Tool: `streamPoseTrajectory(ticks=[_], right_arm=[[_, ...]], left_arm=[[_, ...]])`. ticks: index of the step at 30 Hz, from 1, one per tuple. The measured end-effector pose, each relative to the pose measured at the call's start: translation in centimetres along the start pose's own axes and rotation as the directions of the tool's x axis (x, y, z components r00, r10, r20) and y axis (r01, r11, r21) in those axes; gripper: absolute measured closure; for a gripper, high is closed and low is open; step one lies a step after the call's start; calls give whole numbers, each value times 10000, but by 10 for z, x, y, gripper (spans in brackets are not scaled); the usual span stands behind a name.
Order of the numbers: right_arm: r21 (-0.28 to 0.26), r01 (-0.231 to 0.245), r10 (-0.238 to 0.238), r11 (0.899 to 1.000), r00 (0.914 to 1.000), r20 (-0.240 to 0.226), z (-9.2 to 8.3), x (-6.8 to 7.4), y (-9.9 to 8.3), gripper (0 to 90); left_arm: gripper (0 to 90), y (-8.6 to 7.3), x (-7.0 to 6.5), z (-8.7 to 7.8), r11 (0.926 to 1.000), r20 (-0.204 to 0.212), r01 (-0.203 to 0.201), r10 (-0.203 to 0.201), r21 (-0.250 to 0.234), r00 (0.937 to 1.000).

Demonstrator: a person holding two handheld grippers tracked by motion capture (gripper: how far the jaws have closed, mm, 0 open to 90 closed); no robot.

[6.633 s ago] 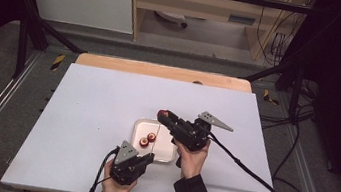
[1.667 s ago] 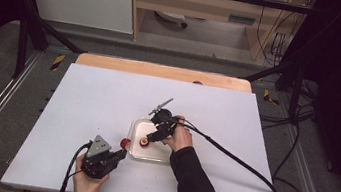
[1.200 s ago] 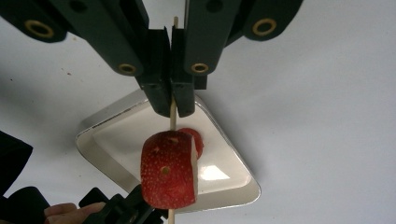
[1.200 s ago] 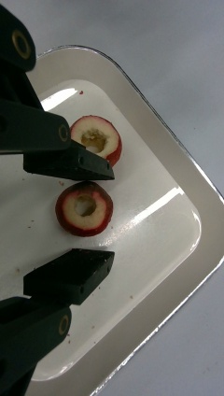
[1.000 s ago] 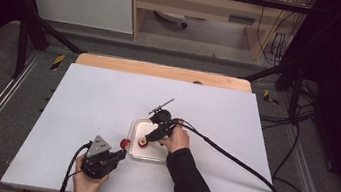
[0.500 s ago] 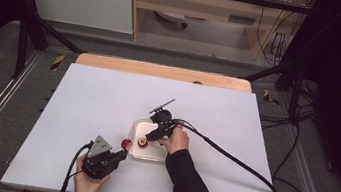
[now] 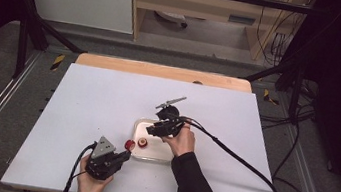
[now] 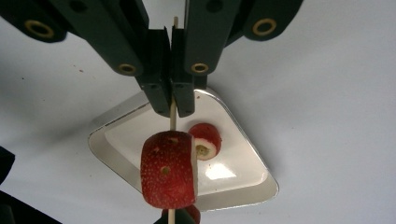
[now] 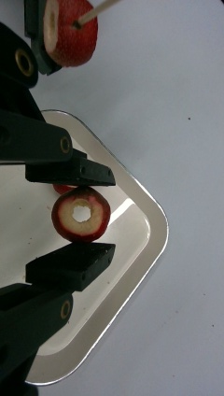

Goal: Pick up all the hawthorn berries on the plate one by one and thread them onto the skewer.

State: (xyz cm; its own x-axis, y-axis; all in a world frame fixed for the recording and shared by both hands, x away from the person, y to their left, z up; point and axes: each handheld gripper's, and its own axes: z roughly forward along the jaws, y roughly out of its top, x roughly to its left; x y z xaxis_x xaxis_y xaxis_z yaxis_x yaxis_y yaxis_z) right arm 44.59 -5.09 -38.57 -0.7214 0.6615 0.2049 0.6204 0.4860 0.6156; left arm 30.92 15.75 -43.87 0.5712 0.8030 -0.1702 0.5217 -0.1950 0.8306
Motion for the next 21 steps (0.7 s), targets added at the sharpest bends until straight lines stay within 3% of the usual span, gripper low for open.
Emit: streamPoseTrajectory(ticks=[6, 10, 14, 21], right_arm=[[-614, -318, 303, 9976, 9992, -267, -14, -6, -7, 616], [-1504, -711, 612, 9861, 9957, -695, -28, -9, -14, 617], [-2547, -1074, 788, 9610, 9896, -1200, -43, -12, -23, 617], [-4093, -1699, 1026, 8965, 9781, -1811, -58, -14, -39, 617]], left_arm=[[883, 2, -5, 2, 10000, 72, -60, 60, -4, 10000], [883, 3, -9, 4, 9998, 95, -179, 179, 7, 9998], [883, 5, -14, 6, 9994, 88, -359, 359, -6, 9993], [884, 9, -25, 12, 9984, 237, -568, 567, 45, 9981]])
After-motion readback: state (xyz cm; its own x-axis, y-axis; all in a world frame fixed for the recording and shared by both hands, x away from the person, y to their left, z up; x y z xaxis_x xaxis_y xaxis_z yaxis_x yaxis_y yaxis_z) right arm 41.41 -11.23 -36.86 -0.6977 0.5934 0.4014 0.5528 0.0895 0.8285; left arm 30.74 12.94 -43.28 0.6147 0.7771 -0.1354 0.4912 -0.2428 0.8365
